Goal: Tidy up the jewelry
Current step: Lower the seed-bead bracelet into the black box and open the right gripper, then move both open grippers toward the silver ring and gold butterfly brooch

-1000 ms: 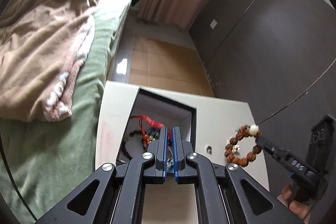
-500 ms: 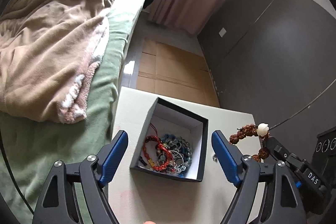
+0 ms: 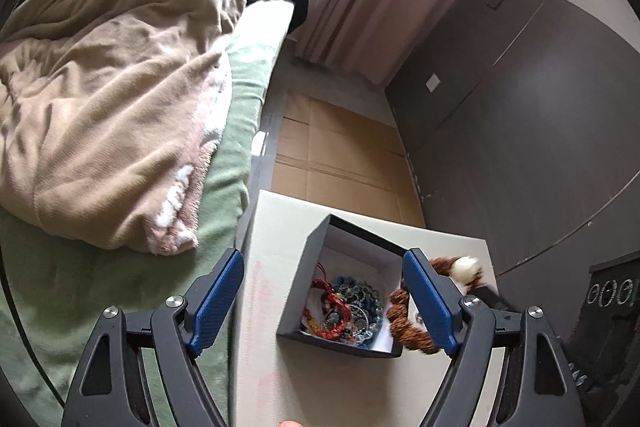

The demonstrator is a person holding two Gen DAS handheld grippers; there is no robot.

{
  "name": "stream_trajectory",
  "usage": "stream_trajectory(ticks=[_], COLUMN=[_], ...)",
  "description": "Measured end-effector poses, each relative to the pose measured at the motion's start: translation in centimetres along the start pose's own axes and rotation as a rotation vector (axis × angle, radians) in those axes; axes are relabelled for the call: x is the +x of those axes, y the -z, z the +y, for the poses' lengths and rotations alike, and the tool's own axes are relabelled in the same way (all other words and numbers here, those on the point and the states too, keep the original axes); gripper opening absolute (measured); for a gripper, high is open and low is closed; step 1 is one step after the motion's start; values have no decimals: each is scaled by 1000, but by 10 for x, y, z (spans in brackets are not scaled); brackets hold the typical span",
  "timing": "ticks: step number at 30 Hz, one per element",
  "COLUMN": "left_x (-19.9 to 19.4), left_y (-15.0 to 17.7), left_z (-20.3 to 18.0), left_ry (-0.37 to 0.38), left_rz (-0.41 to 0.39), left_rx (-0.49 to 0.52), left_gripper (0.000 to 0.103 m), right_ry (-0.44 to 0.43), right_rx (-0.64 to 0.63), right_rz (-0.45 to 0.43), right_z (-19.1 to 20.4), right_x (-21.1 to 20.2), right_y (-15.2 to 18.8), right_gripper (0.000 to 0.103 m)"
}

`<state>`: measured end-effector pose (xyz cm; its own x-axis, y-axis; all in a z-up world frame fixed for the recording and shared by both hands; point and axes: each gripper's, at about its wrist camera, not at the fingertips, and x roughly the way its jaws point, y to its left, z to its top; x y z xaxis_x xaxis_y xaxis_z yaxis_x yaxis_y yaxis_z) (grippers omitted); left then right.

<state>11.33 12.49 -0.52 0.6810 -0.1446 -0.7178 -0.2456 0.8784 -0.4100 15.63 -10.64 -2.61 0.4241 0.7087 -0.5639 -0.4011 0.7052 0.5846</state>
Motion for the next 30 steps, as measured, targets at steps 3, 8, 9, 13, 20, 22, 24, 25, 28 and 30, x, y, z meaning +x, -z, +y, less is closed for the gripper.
stream_trajectory(ticks=[3, 8, 9, 13, 20, 22, 24, 25, 28, 30], left_x=[-3, -3, -3, -3, 3, 5, 7, 8, 12, 17], left_y=[-2, -3, -2, 0, 7, 10, 13, 15, 21, 25], left_z=[4, 6, 5, 0, -21, -28, -38, -44, -58, -68], left_ry=[-15, -21, -22, -18, -11, -5, -6, -7, 3, 10], left_rz=[-7, -10, -9, -7, 4, 6, 8, 8, 15, 21], left_rx=[-5, -5, -1, 11, 60, 79, 107, 124, 161, 188], left_gripper=[82, 82, 82, 82, 82, 82, 82, 82, 82, 82], right_ry=[16, 2, 0, 31, 76, 95, 115, 131, 167, 187], right_rx=[-9, 32, 40, 64, 113, 120, 132, 137, 146, 152], right_rz=[82, 106, 106, 89, 52, 36, 31, 34, 48, 51], right_z=[1, -10, -13, -27, -53, -59, -64, -69, -80, -86], right_x=[20, 23, 20, 6, -26, -35, -42, -44, -49, -53], right_y=[3, 7, 6, 5, -1, -3, -4, -5, -4, -4], right_gripper=[24, 68, 68, 68, 93, 95, 95, 95, 95, 95])
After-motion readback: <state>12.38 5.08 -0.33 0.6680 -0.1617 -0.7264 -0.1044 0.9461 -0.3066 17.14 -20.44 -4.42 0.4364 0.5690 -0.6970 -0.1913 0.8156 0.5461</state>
